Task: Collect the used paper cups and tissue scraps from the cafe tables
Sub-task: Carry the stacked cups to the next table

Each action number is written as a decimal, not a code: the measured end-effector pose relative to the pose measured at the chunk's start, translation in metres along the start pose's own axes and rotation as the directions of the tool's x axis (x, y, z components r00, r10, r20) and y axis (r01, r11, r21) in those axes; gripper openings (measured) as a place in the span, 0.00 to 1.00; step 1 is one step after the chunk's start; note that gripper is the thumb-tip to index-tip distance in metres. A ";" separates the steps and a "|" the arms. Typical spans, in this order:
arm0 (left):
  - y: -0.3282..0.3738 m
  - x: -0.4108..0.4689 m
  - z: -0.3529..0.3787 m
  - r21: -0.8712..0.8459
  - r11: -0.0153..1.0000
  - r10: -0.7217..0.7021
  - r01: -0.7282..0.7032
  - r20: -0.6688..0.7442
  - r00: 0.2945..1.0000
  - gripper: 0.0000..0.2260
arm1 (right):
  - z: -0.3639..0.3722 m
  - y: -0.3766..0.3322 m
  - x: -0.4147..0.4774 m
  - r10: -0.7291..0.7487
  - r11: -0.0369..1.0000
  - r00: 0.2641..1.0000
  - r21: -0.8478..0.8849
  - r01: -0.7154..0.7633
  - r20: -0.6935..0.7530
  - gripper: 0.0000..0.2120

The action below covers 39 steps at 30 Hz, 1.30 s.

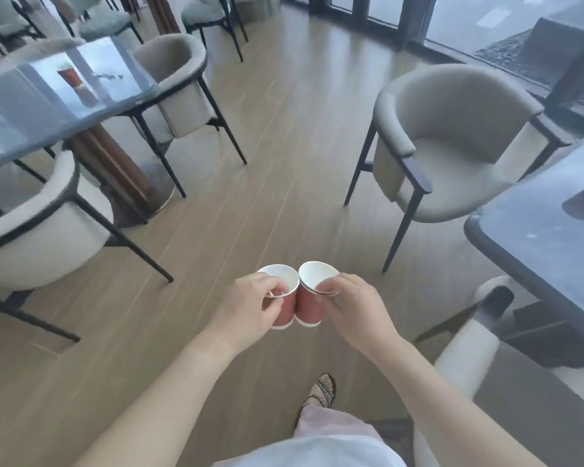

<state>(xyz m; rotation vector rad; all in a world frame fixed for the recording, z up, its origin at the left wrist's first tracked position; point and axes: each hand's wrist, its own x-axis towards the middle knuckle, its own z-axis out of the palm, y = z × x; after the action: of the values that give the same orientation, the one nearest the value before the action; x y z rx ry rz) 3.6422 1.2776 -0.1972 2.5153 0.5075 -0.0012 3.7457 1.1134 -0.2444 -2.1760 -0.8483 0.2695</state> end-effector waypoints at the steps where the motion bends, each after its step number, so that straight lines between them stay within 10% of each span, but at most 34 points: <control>1: 0.001 0.022 -0.007 0.014 1.000 0.022 -0.022 0.003 1.000 0.09 | -0.005 0.003 0.018 0.009 1.000 1.000 -0.004 -0.009 -0.012 0.03; 15: 0.072 0.254 0.024 -0.054 0.923 0.385 -0.382 0.203 0.901 0.07 | -0.083 0.082 0.123 0.295 0.945 0.898 -0.036 -0.324 -0.327 0.04; 27: 0.206 0.437 0.069 -0.206 0.674 0.721 -0.709 0.394 0.571 0.07 | -0.181 0.145 0.196 0.461 0.787 0.531 0.051 -0.615 -0.711 0.05; 39: 0.325 0.470 0.158 -0.335 0.465 0.814 -0.820 0.526 0.247 0.08 | -0.240 0.215 0.153 0.547 0.620 0.266 0.171 -0.766 -0.794 0.04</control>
<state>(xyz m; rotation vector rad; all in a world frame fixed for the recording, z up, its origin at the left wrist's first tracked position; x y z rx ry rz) 4.2110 1.1114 -0.2072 2.2527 -1.1517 -0.4403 4.0712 0.9681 -0.2259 -2.4036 0.6671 -0.4580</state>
